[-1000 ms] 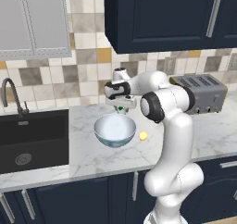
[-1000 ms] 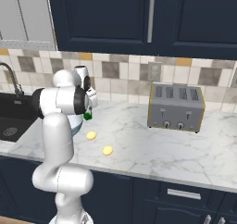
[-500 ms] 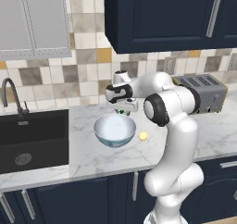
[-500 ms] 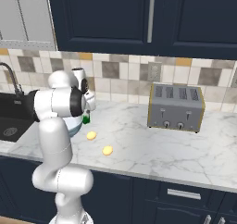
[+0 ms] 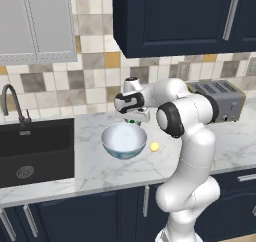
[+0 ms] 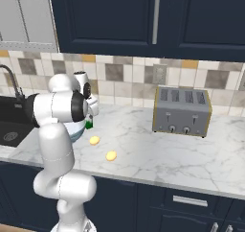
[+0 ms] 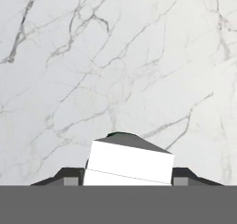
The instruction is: Gather the eggs and milk located in the vicinity of the sink area and place them right next to the bowl.
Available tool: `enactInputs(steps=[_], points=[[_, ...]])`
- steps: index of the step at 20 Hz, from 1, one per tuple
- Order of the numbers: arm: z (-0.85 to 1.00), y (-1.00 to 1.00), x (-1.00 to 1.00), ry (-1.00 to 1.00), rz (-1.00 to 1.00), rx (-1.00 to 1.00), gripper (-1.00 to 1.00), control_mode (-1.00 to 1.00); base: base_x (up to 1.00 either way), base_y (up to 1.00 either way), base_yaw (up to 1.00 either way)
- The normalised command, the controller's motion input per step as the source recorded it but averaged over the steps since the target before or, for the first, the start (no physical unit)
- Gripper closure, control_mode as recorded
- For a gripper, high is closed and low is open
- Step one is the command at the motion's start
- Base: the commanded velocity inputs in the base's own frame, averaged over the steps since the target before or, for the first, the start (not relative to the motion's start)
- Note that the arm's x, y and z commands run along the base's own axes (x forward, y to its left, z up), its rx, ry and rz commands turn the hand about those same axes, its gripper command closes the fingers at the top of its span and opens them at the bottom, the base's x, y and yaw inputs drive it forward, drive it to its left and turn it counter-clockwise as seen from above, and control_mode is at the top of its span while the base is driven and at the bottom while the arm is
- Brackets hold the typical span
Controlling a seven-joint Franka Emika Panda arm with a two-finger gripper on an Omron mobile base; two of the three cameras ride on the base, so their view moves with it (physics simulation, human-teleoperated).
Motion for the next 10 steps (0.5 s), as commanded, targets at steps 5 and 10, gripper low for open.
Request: enactInputs(steps=[5, 10], points=[[0.00, 0.00, 0.00, 0.00, 0.00, 0.00, -1.00, -1.00, 0.00, 0.00, 0.00], [0.01, 0.00, 0.00, 0.00, 0.00, 0.00, -1.00, -1.00, 0.00, 0.00, 0.00]])
